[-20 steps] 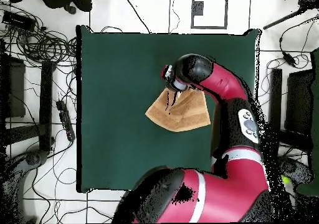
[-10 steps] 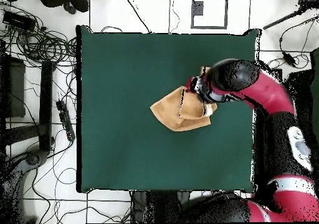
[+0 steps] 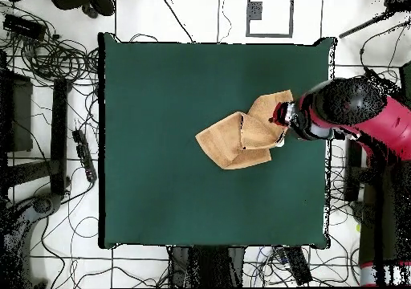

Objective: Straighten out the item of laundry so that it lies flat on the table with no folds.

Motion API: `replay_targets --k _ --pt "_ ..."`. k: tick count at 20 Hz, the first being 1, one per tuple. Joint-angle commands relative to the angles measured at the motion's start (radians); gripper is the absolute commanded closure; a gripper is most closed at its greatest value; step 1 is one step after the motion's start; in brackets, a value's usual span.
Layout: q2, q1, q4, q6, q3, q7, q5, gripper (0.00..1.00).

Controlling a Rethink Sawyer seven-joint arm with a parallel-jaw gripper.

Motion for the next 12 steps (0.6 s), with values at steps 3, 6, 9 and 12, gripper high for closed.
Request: replay_targets --k 3,6,9,12 --pt "0.016 0.063 0.197 -0.097 0.167 -0.172 -0.055 0.00" --pt "0.050 0.090 0.163 -0.104 0.158 -0.115 -0.070 0.00" --pt "0.099 0.121 0.115 -0.118 0.150 -0.045 -0.063 0.00" --pt "0.149 0.139 0.086 -0.171 0.151 0.002 -0.045 0.00"
